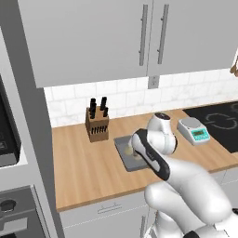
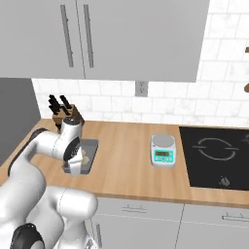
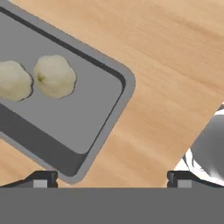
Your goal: Take the meat container that has the fish and place it on the second highest rack of the freezer. Then take the vegetable container that has the garlics and place it on the highest rack of the freezer.
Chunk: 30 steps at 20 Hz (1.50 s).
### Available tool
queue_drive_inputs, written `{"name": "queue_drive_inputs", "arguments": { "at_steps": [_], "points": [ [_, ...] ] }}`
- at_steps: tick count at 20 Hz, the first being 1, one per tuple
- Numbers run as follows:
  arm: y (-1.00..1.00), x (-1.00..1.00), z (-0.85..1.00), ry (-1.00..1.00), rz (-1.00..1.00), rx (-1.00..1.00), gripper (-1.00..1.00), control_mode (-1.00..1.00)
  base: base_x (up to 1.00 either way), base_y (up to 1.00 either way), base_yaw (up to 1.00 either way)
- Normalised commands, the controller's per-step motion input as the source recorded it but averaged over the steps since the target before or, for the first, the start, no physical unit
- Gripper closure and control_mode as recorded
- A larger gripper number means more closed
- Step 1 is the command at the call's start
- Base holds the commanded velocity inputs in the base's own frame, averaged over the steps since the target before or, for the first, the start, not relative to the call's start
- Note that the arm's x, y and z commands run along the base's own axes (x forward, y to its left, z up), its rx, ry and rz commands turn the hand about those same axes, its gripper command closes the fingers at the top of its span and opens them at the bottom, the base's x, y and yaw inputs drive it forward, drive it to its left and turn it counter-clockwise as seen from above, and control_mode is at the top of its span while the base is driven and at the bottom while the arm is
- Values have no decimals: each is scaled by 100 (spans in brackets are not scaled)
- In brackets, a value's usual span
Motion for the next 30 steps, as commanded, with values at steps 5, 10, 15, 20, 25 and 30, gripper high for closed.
{"name": "queue_drive_inputs", "arguments": {
  "at_steps": [5, 10, 15, 20, 25, 30],
  "points": [
    [0, 12, -19, 0, 1, -6, -100, -100, 0, 0, 0],
    [0, 19, -51, 2, 0, -13, -100, -100, 0, 0, 0],
    [0, 20, -39, 8, 0, -8, -100, -100, 0, 0, 0],
    [0, 0, -15, 2, 0, -1, -100, -100, 0, 0, 0],
    [0, 6, -14, 1, 0, 0, 100, -100, 0, 0, 0],
    [0, 0, -11, 0, 0, -2, 100, -100, 0, 0, 0]
  ]
}}
